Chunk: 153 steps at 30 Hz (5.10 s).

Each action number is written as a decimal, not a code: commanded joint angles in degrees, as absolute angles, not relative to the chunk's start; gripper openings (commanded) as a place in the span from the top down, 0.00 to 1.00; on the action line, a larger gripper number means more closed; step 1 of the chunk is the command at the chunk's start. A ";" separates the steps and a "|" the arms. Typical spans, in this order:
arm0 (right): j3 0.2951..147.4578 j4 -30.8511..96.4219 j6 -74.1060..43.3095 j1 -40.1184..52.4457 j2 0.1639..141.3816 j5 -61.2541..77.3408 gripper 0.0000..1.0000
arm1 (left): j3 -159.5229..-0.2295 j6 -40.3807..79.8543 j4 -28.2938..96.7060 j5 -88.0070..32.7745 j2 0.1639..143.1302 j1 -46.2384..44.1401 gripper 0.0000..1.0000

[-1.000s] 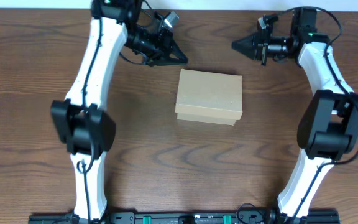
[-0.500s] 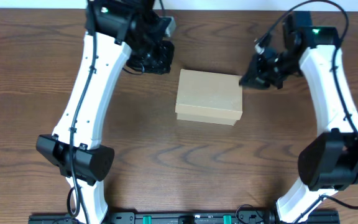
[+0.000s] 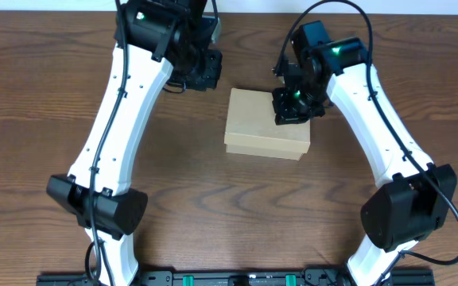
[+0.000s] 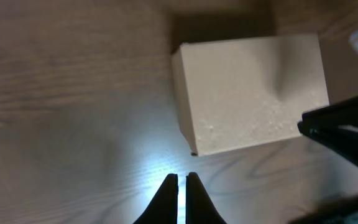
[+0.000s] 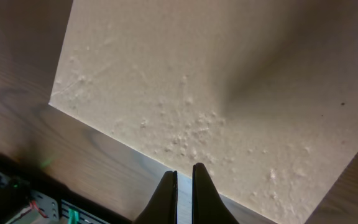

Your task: Pack container

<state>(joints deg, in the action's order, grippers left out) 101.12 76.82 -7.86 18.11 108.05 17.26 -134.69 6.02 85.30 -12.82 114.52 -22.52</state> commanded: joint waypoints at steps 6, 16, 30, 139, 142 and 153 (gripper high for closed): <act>95.13 73.43 -7.90 18.85 108.88 15.62 0.99 | -135.15 6.90 85.41 -6.35 107.59 -22.41 0.94; 88.99 70.89 -7.88 18.83 108.88 15.59 0.99 | -135.15 6.90 85.45 -5.37 106.96 -22.41 0.94; 88.86 70.87 -7.88 18.85 108.88 11.77 0.99 | -135.15 6.92 85.45 -5.37 106.96 -22.41 0.94; 87.26 96.51 -17.56 9.41 61.76 -13.50 0.01 | -63.02 29.63 80.79 6.17 39.27 -22.44 0.05; 87.26 96.51 -17.56 9.41 61.76 -13.50 0.01 | -63.02 29.63 80.79 6.15 39.27 -22.44 0.05; 87.26 96.49 -17.56 9.41 61.78 -13.50 0.01 | -63.02 29.63 80.79 6.15 39.27 -22.44 0.05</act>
